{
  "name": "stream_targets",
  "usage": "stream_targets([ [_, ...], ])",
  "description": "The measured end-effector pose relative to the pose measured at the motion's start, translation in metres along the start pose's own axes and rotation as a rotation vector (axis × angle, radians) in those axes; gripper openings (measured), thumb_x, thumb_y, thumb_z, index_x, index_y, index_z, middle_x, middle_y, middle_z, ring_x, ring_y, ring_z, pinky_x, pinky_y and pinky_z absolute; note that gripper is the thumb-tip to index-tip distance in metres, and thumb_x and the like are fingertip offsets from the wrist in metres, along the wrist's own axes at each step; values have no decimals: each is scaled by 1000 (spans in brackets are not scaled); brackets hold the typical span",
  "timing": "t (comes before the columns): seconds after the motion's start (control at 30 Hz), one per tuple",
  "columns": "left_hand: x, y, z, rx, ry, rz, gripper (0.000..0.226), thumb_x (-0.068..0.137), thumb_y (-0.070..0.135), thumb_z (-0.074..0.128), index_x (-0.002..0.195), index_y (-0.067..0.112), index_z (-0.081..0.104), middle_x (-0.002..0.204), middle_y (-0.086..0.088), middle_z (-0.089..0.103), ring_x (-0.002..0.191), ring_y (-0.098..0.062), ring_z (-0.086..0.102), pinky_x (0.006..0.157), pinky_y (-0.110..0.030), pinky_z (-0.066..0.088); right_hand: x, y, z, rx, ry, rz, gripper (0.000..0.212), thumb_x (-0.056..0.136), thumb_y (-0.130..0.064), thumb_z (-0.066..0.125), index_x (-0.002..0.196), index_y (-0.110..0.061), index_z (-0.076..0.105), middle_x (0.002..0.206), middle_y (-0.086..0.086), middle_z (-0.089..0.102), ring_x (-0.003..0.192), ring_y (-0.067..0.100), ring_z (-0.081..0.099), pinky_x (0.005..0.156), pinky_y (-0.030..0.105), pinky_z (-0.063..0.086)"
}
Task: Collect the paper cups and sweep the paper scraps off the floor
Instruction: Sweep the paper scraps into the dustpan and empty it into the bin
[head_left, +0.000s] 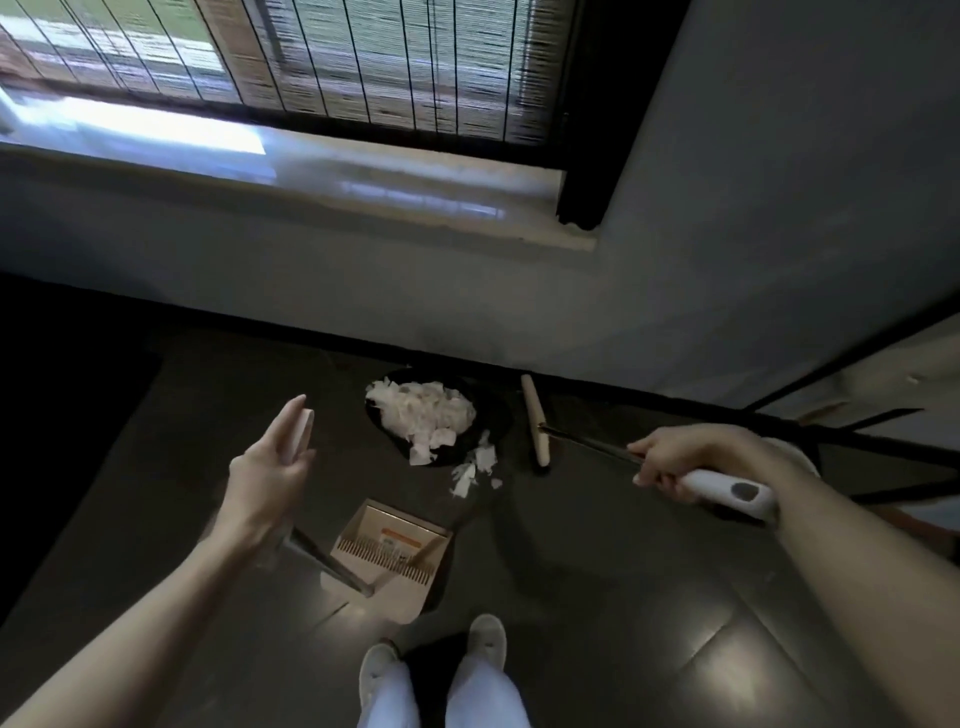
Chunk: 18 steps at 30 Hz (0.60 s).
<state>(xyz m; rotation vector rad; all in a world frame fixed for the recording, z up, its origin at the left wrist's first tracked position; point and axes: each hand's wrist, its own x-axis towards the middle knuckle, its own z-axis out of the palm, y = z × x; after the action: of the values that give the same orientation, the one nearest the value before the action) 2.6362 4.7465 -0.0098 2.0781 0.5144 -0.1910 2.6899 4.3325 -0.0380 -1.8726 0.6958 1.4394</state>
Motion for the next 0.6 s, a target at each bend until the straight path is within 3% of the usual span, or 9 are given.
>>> stream_targets([
  [0.13, 3, -10, 3, -42, 49, -8, 61, 92, 0, 55, 140, 36, 44, 132, 13, 51, 108, 18, 44, 91, 3, 29, 27, -28, -2, -58, 2, 30, 27, 93, 2, 50, 119, -3, 51, 54, 3, 45, 46, 9, 39, 44, 21, 35],
  [0.2, 4, -15, 2, -26, 90, -14, 62, 92, 2, 56, 139, 40, 44, 130, 17, 52, 115, 8, 49, 103, -15, 37, 34, -46, 0, -178, -25, 17, 20, 92, 0, 50, 112, -2, 52, 53, 4, 47, 43, 11, 42, 45, 22, 35],
  [0.27, 8, -18, 0, 19, 116, -29, 62, 91, 5, 58, 139, 41, 43, 129, 19, 52, 120, -4, 51, 106, -36, 41, 35, -60, 0, -305, -47, -11, 31, 91, -5, 54, 122, -9, 52, 51, 2, 52, 40, 11, 46, 45, 18, 39],
  [0.37, 11, -20, -2, 59, 116, -41, 63, 90, 9, 59, 139, 44, 42, 122, 20, 52, 118, -20, 57, 104, -44, 43, 32, -57, 11, -283, -110, -20, 57, 90, -4, 57, 143, -12, 38, 57, 1, 54, 44, 8, 49, 40, 15, 41],
  [0.43, 12, -20, -2, 81, 111, -35, 63, 90, 11, 59, 139, 46, 41, 125, 14, 55, 117, -19, 57, 105, -40, 42, 28, -45, 28, -262, -138, -14, 60, 90, -2, 56, 144, -18, 35, 56, 0, 53, 42, 7, 48, 39, 14, 40],
  [0.5, 13, -21, -2, 93, 95, -20, 63, 90, 12, 59, 139, 46, 41, 132, 8, 56, 118, -7, 52, 104, -26, 38, 22, -31, 36, -169, -141, -3, 63, 91, 1, 54, 145, -23, 32, 51, 1, 51, 37, 7, 45, 39, 15, 39],
  [0.6, 16, -28, -2, 116, 63, -1, 62, 90, 14, 59, 138, 49, 40, 134, 6, 56, 111, 2, 47, 94, -14, 33, -2, -10, 25, -49, -95, 1, 68, 92, 5, 52, 147, -25, 27, 42, -1, 44, 33, 6, 39, 35, 14, 36],
])
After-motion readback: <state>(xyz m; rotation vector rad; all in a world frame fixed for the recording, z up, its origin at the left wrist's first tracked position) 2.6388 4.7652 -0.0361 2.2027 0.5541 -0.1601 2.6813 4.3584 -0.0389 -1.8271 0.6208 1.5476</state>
